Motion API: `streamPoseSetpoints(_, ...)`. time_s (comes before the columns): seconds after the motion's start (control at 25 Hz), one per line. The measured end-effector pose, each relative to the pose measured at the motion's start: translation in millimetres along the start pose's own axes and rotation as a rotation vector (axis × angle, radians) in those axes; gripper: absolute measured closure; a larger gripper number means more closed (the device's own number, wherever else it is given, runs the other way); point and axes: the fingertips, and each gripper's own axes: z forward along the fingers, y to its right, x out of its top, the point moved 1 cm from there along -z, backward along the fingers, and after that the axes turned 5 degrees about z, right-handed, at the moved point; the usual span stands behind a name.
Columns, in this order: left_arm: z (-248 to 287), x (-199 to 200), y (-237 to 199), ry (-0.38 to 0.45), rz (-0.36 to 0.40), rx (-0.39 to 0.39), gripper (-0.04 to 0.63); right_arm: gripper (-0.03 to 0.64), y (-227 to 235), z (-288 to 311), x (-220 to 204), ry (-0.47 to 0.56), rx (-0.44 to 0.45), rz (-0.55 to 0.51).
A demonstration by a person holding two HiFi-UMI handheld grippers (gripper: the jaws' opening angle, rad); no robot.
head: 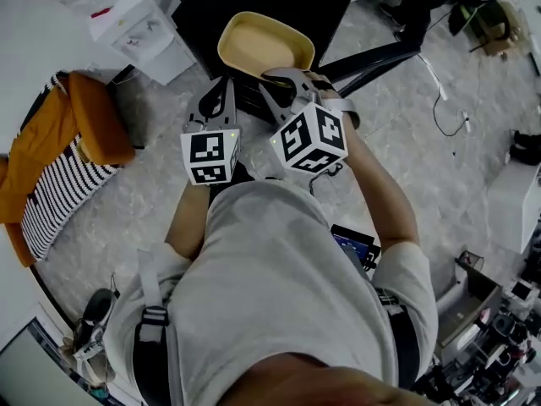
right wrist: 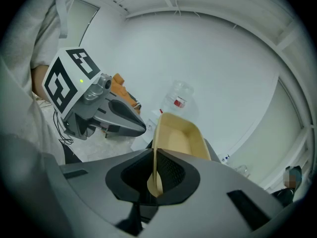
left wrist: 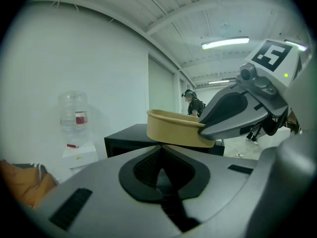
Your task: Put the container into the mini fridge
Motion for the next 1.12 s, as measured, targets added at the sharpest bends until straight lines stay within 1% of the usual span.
streamPoseSetpoints(0.16, -17.2, -9.3, 9.8, -0.01, -0.007, 0.025, 0.584, 0.565, -14.7, -5.3, -1.8, 0.019, 0.024, -0.011)
streamPoseSetpoints(0.28, -31.2, -19.9, 22.5, -0.03, -0.004, 0.029, 0.584, 0.565, -25.0, -12.7, -3.0, 0.031, 0.033, -0.023)
streamPoseSetpoints(0.4, -41.1, -32.7, 37.5, -0.056, -0.018, 0.027, 0.584, 0.565, -37.3, -20.3, -6.4, 0.047, 0.053, -0.018)
streamPoseSetpoints(0.56, -49.7, -41.0, 52.5, -0.079, -0.034, 0.035, 0.584, 0.565, -46.8, -33.1, -12.6, 0.058, 0.04, -0.051)
streamPoseSetpoints(0.64, -54.2, -42.8, 56.3, -0.098, -0.027, 0.05, 0.583, 0.565, -52.7, -40.4, -15.4, 0.072, 0.058, -0.049)
streamPoseSetpoints(0.88, -74.4, -56.3, 52.5, -0.146, 0.011, 0.069, 0.584, 0.565, -78.7, -41.9, -20.2, 0.096, 0.095, -0.044)
streamPoseSetpoints(1.0, -85.9, -68.7, 43.5, -0.176, 0.005, 0.075, 0.583, 0.565, -93.4, -35.2, -20.3, 0.092, 0.111, -0.025)
streamPoseSetpoints(1.12, -93.1, -76.3, 36.0, -0.179, -0.003, 0.062, 0.583, 0.565, -107.6, -25.4, -18.3, 0.08, 0.121, -0.009)
